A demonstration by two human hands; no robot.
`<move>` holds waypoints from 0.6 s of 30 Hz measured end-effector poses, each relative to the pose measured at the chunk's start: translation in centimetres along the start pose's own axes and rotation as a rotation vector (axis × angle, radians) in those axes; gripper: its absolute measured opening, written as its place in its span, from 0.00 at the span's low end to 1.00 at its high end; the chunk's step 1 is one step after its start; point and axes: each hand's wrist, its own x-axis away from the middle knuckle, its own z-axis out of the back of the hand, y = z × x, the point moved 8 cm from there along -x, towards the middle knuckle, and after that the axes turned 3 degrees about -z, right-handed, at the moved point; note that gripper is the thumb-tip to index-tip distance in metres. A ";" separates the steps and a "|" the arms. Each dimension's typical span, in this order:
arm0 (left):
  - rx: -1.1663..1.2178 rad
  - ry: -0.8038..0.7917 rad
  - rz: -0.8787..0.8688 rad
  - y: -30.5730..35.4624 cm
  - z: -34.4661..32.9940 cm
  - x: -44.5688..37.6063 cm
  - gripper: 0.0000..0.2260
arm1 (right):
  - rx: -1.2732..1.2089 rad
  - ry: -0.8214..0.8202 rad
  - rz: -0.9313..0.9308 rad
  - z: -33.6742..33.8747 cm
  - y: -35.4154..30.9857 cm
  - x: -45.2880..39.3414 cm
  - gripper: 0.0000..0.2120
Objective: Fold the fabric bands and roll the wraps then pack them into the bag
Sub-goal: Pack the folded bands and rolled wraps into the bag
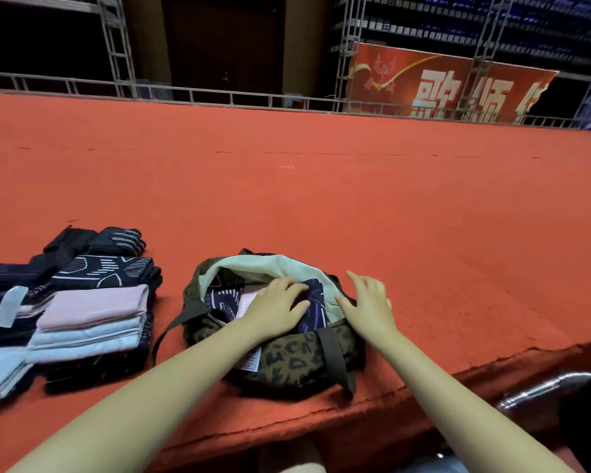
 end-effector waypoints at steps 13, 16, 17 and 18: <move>-0.099 -0.053 -0.088 1.2 -2.9 -1.4 0.18 | -0.770 0.214 -0.133 1.2 0.9 -2.6 0.11; -0.200 -0.151 -0.028 1.3 -4.1 -1.8 0.20 | -0.562 0.228 -0.081 2.3 0.7 -2.8 0.13; -0.208 -0.172 -0.012 1.3 -4.4 -1.8 0.20 | -0.475 0.181 -0.092 1.9 0.8 -2.9 0.13; -0.195 -0.176 -0.006 1.4 -4.4 -1.8 0.21 | -0.404 0.121 -0.114 1.2 1.2 -3.0 0.13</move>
